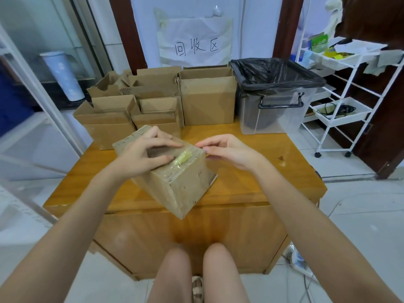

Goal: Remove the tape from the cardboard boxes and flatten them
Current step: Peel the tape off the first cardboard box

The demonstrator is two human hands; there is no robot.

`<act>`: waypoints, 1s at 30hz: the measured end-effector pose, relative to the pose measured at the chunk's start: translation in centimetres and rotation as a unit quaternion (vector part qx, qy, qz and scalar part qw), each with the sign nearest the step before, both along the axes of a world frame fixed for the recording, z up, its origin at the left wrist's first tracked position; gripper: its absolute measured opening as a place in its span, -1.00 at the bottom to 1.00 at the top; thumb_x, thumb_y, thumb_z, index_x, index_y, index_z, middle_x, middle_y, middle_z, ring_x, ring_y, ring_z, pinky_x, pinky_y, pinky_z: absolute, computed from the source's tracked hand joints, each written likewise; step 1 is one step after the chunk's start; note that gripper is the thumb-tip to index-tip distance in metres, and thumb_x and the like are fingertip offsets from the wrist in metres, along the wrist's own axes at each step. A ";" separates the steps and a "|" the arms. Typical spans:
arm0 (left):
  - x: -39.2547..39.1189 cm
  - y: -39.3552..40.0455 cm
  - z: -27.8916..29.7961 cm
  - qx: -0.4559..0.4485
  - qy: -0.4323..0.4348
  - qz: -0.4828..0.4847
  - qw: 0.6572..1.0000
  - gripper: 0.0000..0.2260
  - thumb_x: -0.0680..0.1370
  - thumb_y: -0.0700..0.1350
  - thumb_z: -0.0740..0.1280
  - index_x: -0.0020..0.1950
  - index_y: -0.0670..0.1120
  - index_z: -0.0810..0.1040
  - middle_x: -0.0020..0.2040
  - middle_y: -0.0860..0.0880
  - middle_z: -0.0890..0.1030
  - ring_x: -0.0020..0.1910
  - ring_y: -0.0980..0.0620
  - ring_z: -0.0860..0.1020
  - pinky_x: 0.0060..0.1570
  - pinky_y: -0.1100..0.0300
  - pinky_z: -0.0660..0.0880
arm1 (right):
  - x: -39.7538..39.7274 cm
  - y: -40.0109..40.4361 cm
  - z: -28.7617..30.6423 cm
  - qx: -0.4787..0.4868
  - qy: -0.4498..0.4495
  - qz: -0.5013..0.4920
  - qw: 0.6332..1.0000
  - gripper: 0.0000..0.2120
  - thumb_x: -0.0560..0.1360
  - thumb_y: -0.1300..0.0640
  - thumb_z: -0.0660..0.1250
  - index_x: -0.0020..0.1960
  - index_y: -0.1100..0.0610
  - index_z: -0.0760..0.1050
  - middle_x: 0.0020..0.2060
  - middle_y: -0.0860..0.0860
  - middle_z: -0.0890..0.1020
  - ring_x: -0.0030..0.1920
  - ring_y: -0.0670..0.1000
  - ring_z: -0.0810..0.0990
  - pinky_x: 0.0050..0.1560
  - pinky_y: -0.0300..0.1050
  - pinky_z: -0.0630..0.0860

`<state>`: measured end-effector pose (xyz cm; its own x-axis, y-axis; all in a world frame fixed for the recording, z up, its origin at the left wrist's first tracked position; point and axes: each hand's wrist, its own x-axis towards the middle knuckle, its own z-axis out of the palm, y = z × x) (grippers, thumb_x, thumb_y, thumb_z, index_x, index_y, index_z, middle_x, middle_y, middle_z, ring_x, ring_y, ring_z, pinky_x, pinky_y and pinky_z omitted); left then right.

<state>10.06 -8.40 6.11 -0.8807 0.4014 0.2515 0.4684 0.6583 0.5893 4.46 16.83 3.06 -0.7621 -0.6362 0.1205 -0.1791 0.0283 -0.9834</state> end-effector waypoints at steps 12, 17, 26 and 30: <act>0.4 -0.1 0.4 0.144 -0.015 0.013 0.989 -0.87 0.40 -0.17 0.41 -0.25 0.05 0.71 -0.19 0.10 0.64 0.11 0.09 0.60 0.15 0.30 0.47 | 3.2 -1.3 -1.8 -0.050 0.104 -0.032 0.993 -0.71 0.53 0.39 0.28 0.25 0.28 0.49 0.00 0.05 0.58 0.00 -0.10 0.58 0.03 -0.25 0.53; 0.5 0.3 0.5 0.146 -0.008 0.021 0.989 -0.72 0.44 -0.27 0.41 -0.28 0.12 0.71 -0.18 0.12 0.66 0.10 0.09 0.61 0.13 0.29 0.48 | 3.6 -1.6 -2.1 -0.062 0.108 -0.046 0.991 -0.79 0.51 0.35 0.33 0.09 0.15 0.58 -0.07 0.03 0.62 -0.05 -0.04 0.61 0.00 -0.20 0.55; 0.3 0.2 0.0 0.144 0.007 0.015 0.989 -0.90 0.37 -0.09 0.47 -0.31 0.11 0.69 -0.23 0.10 0.64 0.07 0.10 0.62 0.11 0.27 0.48 | 4.2 -2.0 -1.9 -0.058 0.114 -0.056 0.990 -0.86 0.52 0.20 0.37 0.02 0.00 0.57 -0.08 -0.05 0.60 -0.05 -0.08 0.58 0.01 -0.13 0.55; 0.4 0.3 0.2 0.146 -0.008 0.019 0.989 -0.63 0.34 0.31 0.43 -0.33 0.01 0.68 -0.22 0.05 0.62 0.09 0.10 0.62 0.09 0.35 0.46 | 4.0 -1.6 -0.2 0.039 0.167 0.001 0.985 -0.84 0.51 0.14 0.38 0.06 -0.04 0.59 -0.06 -0.06 0.51 0.03 -0.05 0.52 0.13 -0.10 0.50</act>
